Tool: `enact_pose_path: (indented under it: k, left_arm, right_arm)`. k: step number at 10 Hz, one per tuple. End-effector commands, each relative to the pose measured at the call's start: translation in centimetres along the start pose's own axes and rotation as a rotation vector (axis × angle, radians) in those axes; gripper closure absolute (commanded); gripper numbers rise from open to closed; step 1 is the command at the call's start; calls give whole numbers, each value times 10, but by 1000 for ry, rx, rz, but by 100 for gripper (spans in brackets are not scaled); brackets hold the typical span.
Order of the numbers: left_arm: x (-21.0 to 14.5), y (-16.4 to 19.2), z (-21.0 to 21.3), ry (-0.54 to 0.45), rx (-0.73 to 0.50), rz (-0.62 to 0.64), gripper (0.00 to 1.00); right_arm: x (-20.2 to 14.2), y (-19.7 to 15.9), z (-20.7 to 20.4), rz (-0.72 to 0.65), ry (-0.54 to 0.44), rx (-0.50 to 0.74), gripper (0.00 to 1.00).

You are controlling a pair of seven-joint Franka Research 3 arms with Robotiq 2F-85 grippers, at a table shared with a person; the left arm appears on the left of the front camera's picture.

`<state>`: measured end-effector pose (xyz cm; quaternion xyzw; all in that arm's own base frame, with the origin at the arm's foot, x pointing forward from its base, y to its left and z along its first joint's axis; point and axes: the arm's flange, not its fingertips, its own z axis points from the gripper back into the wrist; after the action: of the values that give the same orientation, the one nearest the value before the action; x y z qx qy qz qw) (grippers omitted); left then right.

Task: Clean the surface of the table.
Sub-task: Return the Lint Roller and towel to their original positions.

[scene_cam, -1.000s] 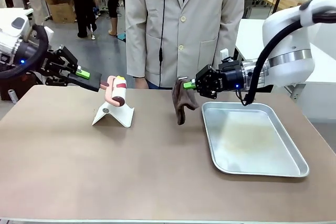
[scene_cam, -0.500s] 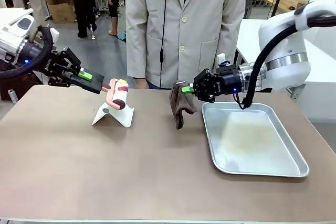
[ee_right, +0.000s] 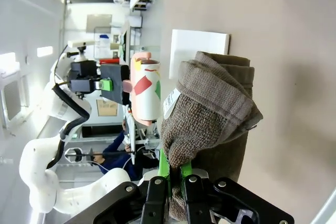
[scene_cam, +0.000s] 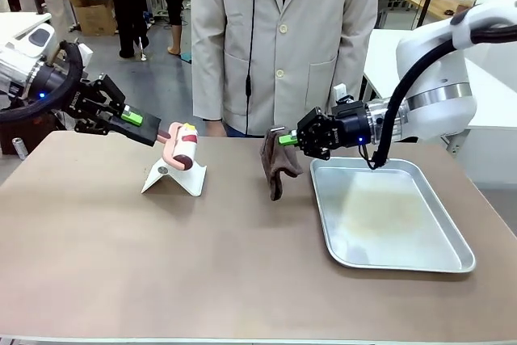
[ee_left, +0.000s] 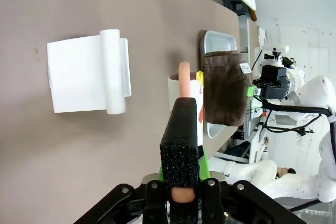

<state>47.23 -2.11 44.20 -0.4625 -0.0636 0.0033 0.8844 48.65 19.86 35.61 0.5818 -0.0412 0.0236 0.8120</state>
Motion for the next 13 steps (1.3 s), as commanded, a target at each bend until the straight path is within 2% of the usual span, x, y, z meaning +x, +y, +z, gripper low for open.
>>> enact_pose_path:
  k: [1, 3, 6, 13]
  left_arm:
    - [7, -13, 1, 20, 46, -44, 77]
    - [21, -25, -10, 35, 102, -38, 77]
    - [31, -35, -46, 30, 209, -36, 77]
    - [58, -29, -84, 64, 382, 3, 77]
  right_arm:
    - [10, -4, -27, -56, -38, -24, 91]
    - [7, -11, -54, -67, -39, -51, 91]
    - [4, -6, -84, -33, 24, -58, 91]
    - [-1, -15, -79, -45, 24, -60, 91]
